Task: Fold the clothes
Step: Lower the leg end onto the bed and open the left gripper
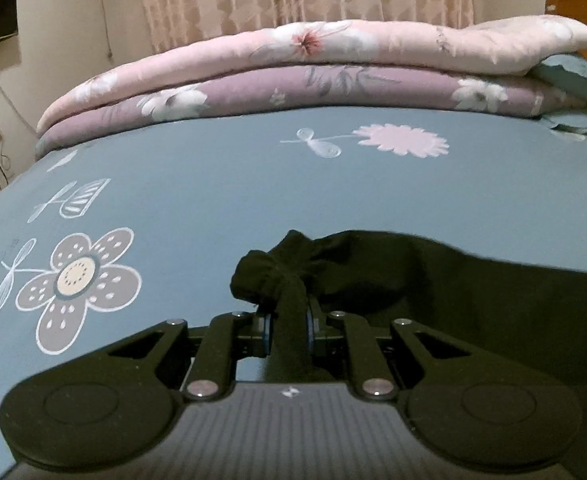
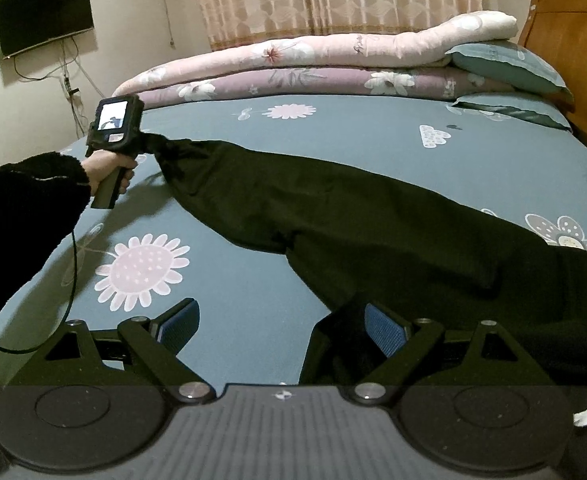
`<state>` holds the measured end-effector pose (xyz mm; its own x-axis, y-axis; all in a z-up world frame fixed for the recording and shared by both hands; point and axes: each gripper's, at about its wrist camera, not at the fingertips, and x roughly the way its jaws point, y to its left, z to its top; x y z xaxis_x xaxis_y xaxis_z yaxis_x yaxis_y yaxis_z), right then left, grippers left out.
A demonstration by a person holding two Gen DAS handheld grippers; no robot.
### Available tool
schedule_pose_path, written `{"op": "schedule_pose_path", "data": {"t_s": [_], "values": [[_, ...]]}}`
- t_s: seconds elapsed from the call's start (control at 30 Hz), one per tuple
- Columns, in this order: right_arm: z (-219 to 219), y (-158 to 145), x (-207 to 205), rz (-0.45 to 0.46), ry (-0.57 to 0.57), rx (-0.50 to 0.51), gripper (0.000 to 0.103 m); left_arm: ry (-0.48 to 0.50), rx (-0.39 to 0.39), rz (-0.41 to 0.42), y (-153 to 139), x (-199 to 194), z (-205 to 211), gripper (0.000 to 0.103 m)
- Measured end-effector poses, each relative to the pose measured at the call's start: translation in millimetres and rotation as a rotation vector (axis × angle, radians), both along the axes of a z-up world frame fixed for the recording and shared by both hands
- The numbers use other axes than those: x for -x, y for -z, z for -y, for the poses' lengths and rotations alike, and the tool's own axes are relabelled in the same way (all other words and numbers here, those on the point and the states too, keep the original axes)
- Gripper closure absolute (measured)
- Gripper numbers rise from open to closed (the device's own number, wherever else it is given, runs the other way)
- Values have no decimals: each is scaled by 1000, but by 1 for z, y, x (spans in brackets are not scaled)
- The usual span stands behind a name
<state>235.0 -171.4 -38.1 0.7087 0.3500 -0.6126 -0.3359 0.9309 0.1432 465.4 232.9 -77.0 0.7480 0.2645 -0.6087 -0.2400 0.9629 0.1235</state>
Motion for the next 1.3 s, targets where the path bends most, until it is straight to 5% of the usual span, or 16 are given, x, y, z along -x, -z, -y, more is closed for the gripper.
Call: {"op": "schedule_pose_path", "data": {"t_s": [0.37, 0.77, 1.07, 1.3], "values": [[-1, 2, -9, 2, 17, 19, 10, -25, 49, 3, 4, -6, -23, 90], [4, -4, 1, 1, 37, 17, 10, -15, 54, -54, -7, 17, -21, 59], [30, -24, 46, 51, 100, 53, 7, 48, 58, -75, -35, 54, 21, 49], [50, -30, 86, 101, 197, 157, 5, 200, 61, -93, -45, 87, 91, 43]]}}
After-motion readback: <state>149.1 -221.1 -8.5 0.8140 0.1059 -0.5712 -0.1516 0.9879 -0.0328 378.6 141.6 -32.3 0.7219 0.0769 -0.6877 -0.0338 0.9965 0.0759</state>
